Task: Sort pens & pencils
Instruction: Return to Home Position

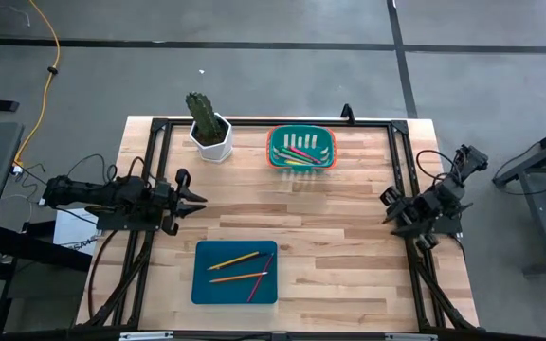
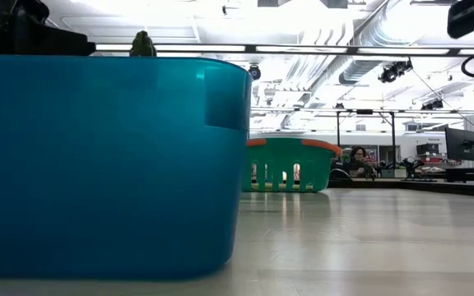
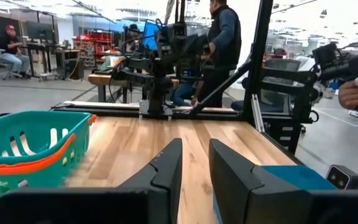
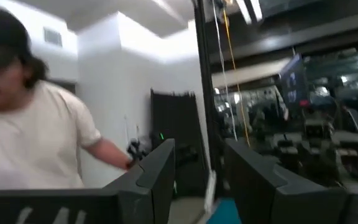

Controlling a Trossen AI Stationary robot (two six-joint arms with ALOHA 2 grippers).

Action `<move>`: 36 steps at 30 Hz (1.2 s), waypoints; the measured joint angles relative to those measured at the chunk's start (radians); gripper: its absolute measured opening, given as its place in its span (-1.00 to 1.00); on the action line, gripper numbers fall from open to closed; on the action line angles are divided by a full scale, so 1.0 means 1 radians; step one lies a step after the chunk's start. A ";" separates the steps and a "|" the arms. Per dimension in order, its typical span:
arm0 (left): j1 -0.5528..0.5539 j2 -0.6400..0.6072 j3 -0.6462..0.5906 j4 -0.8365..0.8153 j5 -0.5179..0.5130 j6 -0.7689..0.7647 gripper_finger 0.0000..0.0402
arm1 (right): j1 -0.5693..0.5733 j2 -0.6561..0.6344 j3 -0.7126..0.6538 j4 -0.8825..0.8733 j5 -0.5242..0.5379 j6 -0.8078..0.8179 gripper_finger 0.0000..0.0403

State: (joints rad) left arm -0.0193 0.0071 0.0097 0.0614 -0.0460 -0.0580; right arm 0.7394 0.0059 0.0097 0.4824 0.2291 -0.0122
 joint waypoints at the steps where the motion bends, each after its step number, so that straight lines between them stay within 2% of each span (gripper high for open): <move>1: 0.000 0.000 0.000 -0.002 0.000 -0.002 -0.67 | 0.000 0.000 0.000 -0.026 0.009 -0.005 -0.35; 5: 0.000 0.000 0.000 -0.006 0.000 -0.029 -0.67 | -0.024 0.000 0.000 -0.130 0.143 0.011 -0.35; 7: 0.000 0.000 0.000 -0.006 0.000 -0.029 -0.67 | -0.060 0.000 0.000 -0.181 0.171 0.039 -0.35; 9: 0.000 0.000 0.000 -0.006 -0.003 -0.029 -0.67 | -0.106 0.000 0.000 -0.190 0.148 0.061 -0.35; 14: 0.000 0.000 0.000 -0.009 -0.044 -0.028 -0.67 | -0.235 -0.001 -0.001 -0.195 0.003 0.083 -0.35; 21: 0.000 0.000 0.000 -0.013 -0.060 -0.027 -0.67 | -0.455 -0.001 -0.001 -0.219 -0.021 0.110 -0.35; 32: 0.000 0.000 0.000 -0.013 -0.060 -0.025 -0.67 | -0.863 -0.001 -0.001 -0.306 -0.002 0.212 -0.35; 34: 0.000 0.000 0.000 -0.014 -0.060 -0.025 -0.67 | -0.916 -0.001 -0.001 -0.323 -0.045 0.239 -0.35; 36: 0.000 0.000 0.000 -0.014 -0.060 -0.024 -0.67 | -0.954 -0.001 -0.001 -0.327 -0.132 0.260 -0.35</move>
State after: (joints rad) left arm -0.0196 0.0071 0.0097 0.0479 -0.1055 -0.0816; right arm -0.2148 0.0051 0.0086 0.1557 0.0968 0.2474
